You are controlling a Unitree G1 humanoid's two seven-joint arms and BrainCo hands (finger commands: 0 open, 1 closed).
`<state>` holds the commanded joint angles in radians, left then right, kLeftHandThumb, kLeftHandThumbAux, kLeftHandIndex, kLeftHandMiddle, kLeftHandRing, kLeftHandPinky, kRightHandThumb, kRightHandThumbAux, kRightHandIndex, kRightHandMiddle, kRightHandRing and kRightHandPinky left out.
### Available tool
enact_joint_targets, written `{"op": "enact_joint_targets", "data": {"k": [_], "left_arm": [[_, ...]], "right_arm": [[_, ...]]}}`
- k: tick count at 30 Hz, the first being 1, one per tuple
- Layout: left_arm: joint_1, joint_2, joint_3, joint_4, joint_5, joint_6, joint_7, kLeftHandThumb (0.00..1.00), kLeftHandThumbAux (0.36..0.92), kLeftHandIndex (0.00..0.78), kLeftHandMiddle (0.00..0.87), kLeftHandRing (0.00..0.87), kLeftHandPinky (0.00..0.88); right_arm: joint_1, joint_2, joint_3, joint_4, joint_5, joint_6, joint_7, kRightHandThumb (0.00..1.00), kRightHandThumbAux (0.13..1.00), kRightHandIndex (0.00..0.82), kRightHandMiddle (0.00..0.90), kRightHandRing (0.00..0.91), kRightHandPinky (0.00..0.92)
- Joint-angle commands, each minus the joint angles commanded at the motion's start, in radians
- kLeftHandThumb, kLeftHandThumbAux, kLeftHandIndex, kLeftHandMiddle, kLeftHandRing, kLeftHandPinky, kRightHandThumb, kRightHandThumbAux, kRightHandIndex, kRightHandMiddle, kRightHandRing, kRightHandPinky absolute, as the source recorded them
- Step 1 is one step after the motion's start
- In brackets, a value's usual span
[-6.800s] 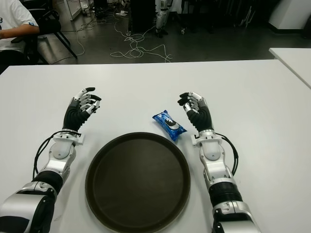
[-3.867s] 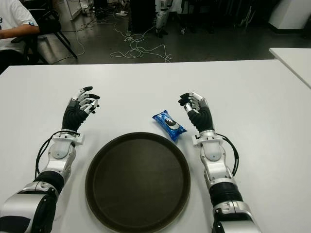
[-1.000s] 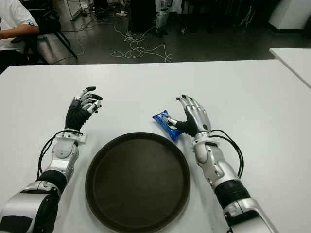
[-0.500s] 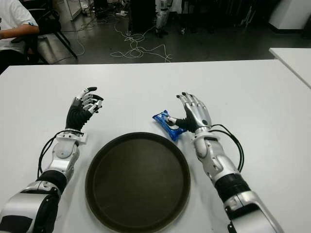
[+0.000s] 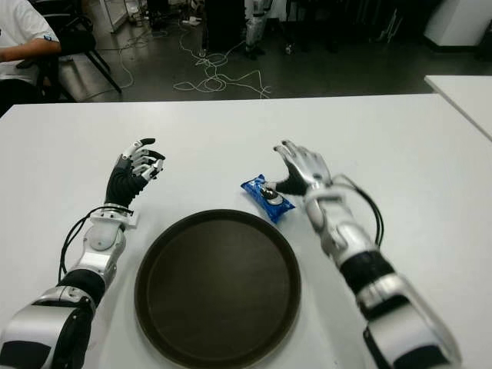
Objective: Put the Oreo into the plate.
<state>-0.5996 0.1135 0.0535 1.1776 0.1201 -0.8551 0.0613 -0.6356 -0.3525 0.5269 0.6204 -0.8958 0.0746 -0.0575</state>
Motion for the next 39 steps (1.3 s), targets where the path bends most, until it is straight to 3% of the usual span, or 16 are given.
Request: {"op": "enact_joint_targets", "data": {"k": [10,20,31,39], "left_arm": [[0.004,-0.005,0.009,-0.010,-0.023,-0.010,-0.021,0.449,0.623,0.220,0.407,0.469,0.539],[0.009,-0.003,0.006,-0.017,-0.018,-0.011,-0.013,0.436,0.621,0.214,0.393,0.467,0.531],[0.011,-0.002,0.006,-0.014,-0.020,-0.007,-0.024,0.468,0.633,0.220,0.421,0.487,0.556],[0.011,-0.001,0.004,-0.015,-0.015,-0.005,-0.018,0.430,0.614,0.216,0.429,0.484,0.555]], "right_arm": [[-0.023,0.024,0.049,-0.050,-0.028,0.047,0.096,0.159,0.484,0.019,0.076,0.164,0.311],[-0.017,0.043,0.069,-0.054,-0.053,0.092,0.088,0.168,0.495,0.023,0.080,0.176,0.306],[0.006,0.044,0.087,-0.091,-0.062,0.107,0.067,0.155,0.502,0.039,0.089,0.187,0.288],[0.015,0.042,0.094,-0.109,-0.058,0.113,0.060,0.158,0.508,0.038,0.083,0.188,0.297]]}}
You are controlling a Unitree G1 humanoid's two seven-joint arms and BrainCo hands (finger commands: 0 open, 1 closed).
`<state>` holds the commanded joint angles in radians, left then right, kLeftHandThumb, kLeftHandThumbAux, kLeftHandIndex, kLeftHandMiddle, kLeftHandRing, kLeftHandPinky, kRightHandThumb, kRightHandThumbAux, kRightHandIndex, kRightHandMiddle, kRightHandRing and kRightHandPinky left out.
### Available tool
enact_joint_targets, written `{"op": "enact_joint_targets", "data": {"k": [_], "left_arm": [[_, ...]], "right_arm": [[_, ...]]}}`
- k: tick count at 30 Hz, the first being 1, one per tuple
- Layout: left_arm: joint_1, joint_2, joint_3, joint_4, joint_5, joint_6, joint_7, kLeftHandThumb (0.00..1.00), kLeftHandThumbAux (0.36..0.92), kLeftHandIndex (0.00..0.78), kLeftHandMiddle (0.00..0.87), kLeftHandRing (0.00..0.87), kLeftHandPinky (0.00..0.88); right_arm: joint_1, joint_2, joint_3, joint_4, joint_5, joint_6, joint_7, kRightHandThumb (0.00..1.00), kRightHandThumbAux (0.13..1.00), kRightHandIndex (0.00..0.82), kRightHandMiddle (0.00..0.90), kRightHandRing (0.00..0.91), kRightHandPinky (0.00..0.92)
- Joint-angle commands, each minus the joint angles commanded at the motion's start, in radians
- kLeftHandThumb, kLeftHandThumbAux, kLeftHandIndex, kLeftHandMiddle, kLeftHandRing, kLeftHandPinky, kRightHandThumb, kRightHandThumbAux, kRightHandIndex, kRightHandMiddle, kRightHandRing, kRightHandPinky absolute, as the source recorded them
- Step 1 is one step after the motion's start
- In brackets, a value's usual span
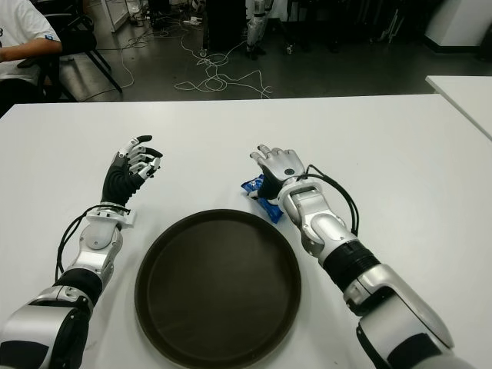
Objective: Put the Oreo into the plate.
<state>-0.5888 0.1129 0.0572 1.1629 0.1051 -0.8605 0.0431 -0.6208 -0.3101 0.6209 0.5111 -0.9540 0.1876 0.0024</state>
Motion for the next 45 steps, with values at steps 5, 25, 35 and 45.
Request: {"op": "enact_joint_targets", "data": {"k": [5,25,35,45], "left_arm": [[0.000,0.001,-0.001,-0.002,0.001,0.000,0.000,0.423,0.612,0.212,0.414,0.481,0.549],[0.005,0.007,-0.004,-0.007,0.010,-0.006,0.016,0.451,0.622,0.214,0.395,0.462,0.535],[0.010,0.008,-0.008,-0.013,0.004,-0.013,0.001,0.433,0.622,0.220,0.423,0.483,0.553],[0.017,0.004,-0.005,-0.026,-0.001,-0.007,-0.002,0.470,0.644,0.228,0.426,0.491,0.563]], "right_arm": [[0.001,0.000,0.003,-0.004,-0.001,0.003,-0.002,0.161,0.514,0.031,0.085,0.187,0.298],[0.001,0.009,0.009,-0.003,0.003,0.019,0.018,0.138,0.529,0.046,0.083,0.176,0.265],[-0.018,0.050,0.007,0.148,0.028,-0.001,-0.024,0.114,0.523,0.047,0.101,0.168,0.257],[-0.068,0.080,-0.014,0.308,0.063,-0.026,-0.036,0.062,0.546,0.048,0.104,0.163,0.241]]}}
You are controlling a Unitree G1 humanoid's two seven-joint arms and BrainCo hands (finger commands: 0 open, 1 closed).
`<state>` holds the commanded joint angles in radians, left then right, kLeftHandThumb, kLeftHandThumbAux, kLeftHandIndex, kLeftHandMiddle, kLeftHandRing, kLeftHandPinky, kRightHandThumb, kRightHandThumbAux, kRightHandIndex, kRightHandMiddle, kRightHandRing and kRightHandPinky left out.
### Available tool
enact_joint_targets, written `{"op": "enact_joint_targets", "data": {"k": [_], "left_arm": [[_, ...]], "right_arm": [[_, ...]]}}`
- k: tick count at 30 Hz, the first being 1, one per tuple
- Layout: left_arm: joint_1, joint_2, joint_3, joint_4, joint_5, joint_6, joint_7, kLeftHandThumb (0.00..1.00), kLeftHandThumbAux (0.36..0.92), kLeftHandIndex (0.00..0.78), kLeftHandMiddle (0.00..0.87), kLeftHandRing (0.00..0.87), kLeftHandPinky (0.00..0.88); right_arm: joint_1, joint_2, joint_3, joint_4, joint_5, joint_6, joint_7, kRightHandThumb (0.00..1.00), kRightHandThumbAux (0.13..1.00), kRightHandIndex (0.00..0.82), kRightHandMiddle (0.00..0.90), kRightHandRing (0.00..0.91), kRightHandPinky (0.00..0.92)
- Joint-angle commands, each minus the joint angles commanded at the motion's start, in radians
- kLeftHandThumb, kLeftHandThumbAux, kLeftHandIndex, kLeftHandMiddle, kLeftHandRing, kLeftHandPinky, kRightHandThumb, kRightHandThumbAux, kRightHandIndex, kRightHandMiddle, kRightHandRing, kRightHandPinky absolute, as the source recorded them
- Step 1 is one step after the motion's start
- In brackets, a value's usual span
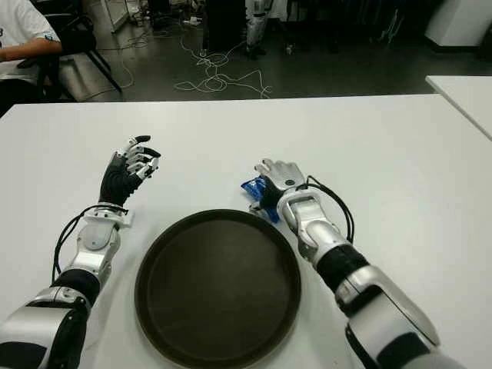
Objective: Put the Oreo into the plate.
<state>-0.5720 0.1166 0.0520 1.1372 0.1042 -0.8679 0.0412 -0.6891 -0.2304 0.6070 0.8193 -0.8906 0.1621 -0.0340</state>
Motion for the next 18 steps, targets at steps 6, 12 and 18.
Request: {"op": "enact_joint_targets", "data": {"k": [6,12,18], "left_arm": [[-0.001,0.006,-0.006,-0.002,0.013,0.015,0.012,0.466,0.639,0.221,0.413,0.471,0.540],[-0.003,0.011,-0.014,0.002,0.029,0.017,0.031,0.417,0.633,0.216,0.415,0.471,0.542],[-0.003,0.011,-0.015,0.004,0.031,0.006,0.030,0.422,0.633,0.209,0.414,0.472,0.539]], "right_arm": [[-0.040,0.015,-0.004,0.100,0.024,-0.023,-0.033,0.046,0.542,0.048,0.108,0.159,0.243],[-0.062,0.020,-0.014,0.157,0.046,-0.040,-0.080,0.013,0.543,0.097,0.179,0.224,0.297],[-0.081,0.013,-0.024,0.177,0.059,-0.042,-0.091,0.001,0.538,0.091,0.169,0.207,0.270]]}}
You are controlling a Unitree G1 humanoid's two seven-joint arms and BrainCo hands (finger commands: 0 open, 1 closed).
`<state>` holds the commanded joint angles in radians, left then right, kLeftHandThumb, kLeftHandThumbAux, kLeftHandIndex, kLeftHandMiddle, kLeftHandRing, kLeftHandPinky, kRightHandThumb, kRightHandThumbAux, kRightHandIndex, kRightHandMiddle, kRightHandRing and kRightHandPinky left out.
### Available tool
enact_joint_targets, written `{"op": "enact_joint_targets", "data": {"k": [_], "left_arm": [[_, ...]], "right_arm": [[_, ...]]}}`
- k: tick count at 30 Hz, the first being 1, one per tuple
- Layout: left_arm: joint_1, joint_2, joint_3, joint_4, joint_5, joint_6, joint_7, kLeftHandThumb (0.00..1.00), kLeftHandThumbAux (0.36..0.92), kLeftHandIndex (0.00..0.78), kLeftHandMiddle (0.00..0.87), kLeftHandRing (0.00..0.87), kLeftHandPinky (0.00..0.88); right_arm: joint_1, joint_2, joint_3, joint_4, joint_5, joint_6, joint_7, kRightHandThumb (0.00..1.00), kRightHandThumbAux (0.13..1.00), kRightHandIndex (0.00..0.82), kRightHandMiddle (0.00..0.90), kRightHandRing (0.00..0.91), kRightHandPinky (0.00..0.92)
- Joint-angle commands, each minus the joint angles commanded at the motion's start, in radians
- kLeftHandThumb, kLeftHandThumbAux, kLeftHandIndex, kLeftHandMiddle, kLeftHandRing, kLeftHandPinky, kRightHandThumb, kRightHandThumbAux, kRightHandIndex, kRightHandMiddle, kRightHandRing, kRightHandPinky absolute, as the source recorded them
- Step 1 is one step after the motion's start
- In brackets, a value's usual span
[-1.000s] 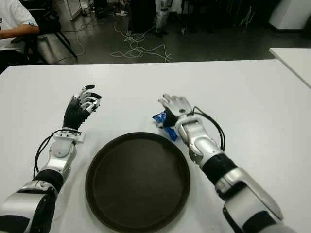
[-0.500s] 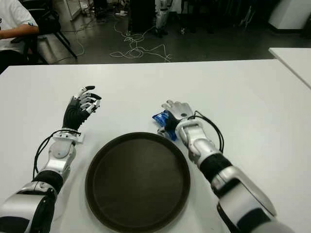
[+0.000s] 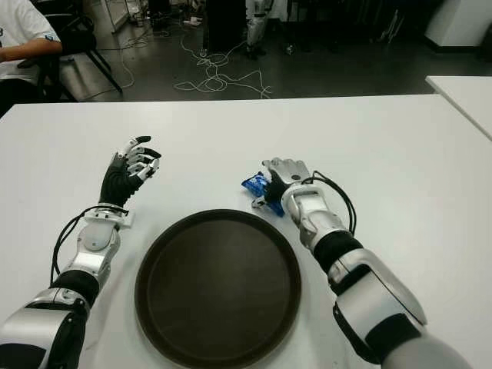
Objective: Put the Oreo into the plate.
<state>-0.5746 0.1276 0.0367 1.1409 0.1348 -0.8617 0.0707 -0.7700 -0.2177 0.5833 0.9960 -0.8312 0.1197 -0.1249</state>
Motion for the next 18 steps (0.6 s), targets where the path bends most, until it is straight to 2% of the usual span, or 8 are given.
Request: {"op": "enact_joint_targets", "data": {"k": [6,9,13,18], "left_arm": [[0.000,-0.002,0.000,0.001,-0.005,-0.008,-0.007,0.400,0.630,0.212,0.430,0.489,0.560],[0.000,-0.002,-0.001,0.000,-0.005,-0.011,-0.008,0.418,0.644,0.220,0.439,0.498,0.564],[-0.001,-0.003,0.001,0.002,-0.010,-0.008,-0.017,0.420,0.646,0.220,0.432,0.492,0.557],[-0.001,-0.004,0.004,0.004,-0.016,-0.007,-0.024,0.433,0.637,0.213,0.415,0.476,0.542]], "right_arm": [[-0.006,-0.002,-0.008,0.016,0.005,-0.002,-0.008,0.000,0.538,0.079,0.155,0.188,0.254],[-0.010,-0.003,-0.015,0.023,0.010,-0.003,-0.011,0.000,0.538,0.079,0.163,0.199,0.280],[-0.021,-0.006,-0.018,0.036,0.015,-0.003,-0.008,0.000,0.552,0.109,0.187,0.226,0.313],[-0.031,-0.013,-0.013,0.049,0.021,-0.006,0.002,0.011,0.579,0.206,0.240,0.275,0.364]]}}
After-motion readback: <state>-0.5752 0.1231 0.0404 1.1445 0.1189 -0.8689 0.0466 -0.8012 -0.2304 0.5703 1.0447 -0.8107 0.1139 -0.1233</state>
